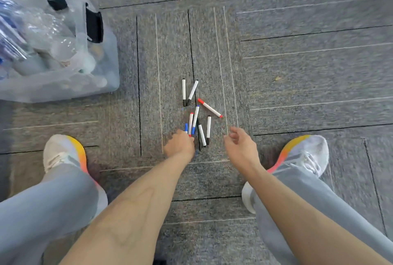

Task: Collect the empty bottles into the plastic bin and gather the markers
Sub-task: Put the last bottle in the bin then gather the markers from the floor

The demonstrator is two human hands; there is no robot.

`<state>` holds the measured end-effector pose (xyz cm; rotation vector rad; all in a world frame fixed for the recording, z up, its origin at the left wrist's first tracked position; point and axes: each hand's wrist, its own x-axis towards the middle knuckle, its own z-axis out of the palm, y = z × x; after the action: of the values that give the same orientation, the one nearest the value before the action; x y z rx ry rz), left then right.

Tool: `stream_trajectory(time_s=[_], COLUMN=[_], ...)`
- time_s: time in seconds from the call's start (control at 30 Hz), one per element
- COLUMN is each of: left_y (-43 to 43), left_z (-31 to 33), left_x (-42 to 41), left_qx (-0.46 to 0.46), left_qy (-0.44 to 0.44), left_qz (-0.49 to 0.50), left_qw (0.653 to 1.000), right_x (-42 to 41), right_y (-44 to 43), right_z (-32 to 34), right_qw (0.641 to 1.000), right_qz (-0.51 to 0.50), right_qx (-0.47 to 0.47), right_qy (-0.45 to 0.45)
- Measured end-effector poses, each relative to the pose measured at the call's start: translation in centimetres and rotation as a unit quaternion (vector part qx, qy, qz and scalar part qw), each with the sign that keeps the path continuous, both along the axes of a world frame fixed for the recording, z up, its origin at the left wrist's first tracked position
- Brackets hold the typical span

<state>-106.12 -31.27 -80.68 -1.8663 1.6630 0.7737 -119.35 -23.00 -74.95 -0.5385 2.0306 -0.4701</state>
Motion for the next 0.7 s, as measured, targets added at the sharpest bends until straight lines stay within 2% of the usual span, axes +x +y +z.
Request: stream_trajectory(time_s=[0.23, 0.4, 0.5, 0.6, 0.7], left_y=[0.8, -0.2, -1.6, -2.9, -4.1], left_z=[1.4, 5.1, 7.0, 9.2, 11.3], left_x=[3.1, 5.5, 6.6, 7.8, 8.8], left_qx=[0.003, 0.022, 0.027, 0.045, 0.044], left_qy=[0.072, 0.205, 0.28, 0.365, 0.458], left_qz=[-0.016, 0.045, 0.131, 0.212, 0.208], left_qw=[0.997, 0.977, 0.951, 0.905, 0.863], right_x=[1.9, 2.5, 3.4, 4.4, 5.5], right_y=[0.4, -1.0, -2.7, -4.6, -6.2], right_z=[1.6, 4.2, 4.6, 3.5, 0.4], right_qw=[0.999, 0.999, 0.998, 0.993, 0.987], right_qz=[0.038, 0.041, 0.037, 0.065, 0.081], right_qx=[0.002, 0.011, 0.023, 0.054, 0.087], right_qy=[-0.009, 0.008, 0.037, 0.087, 0.11])
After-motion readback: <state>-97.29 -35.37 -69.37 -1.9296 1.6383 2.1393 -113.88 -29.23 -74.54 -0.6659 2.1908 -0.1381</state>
